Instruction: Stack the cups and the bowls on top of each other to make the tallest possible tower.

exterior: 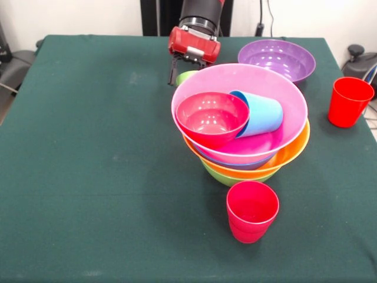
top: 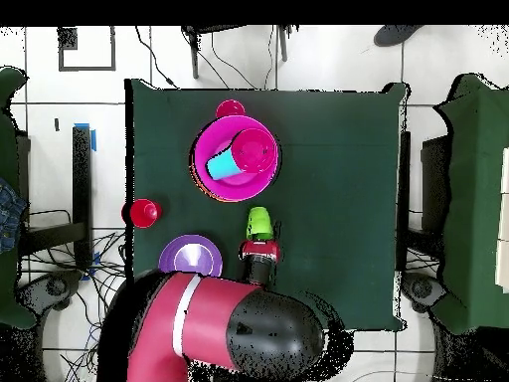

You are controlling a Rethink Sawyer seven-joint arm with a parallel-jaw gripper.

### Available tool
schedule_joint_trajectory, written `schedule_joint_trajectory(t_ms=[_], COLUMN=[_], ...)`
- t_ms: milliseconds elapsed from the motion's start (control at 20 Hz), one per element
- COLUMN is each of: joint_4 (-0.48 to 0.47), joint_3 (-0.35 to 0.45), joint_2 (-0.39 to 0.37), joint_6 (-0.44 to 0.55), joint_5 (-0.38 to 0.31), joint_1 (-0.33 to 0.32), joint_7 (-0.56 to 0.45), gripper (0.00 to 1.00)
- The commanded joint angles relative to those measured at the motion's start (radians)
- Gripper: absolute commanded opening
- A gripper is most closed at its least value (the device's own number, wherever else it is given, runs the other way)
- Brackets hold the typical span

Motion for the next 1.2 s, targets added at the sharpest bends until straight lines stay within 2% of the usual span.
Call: schedule_joint_trajectory(t_ms=[50,200,750,850,950,1000,1050,1200], joint_4=[-0.143,-0.149,-0.141,-0.123,-0.102,-0.088,-0.080,-0.045], joint_3=[0.109,0.115,0.097,0.088,0.079,0.074,0.069,0.090], joint_2=[0.017,0.009,-0.007,-0.040,-0.089,-0.125,-0.145,-0.268], joint_6=[0.052,0.064,0.187,0.252,0.363,0.453,0.486,0.643], joint_5=[-0.041,-0.079,-0.122,-0.166,-0.237,-0.286,-0.314,-0.470], joint_1=[-0.013,-0.024,-0.021,-0.032,-0.051,-0.065,-0.074,-0.142], joint_7=[0.223,0.236,0.241,0.249,0.251,0.242,0.242,0.275], gripper=[0.00,0.00,0.00,0.00,0.00,0.00,0.00,0.00])
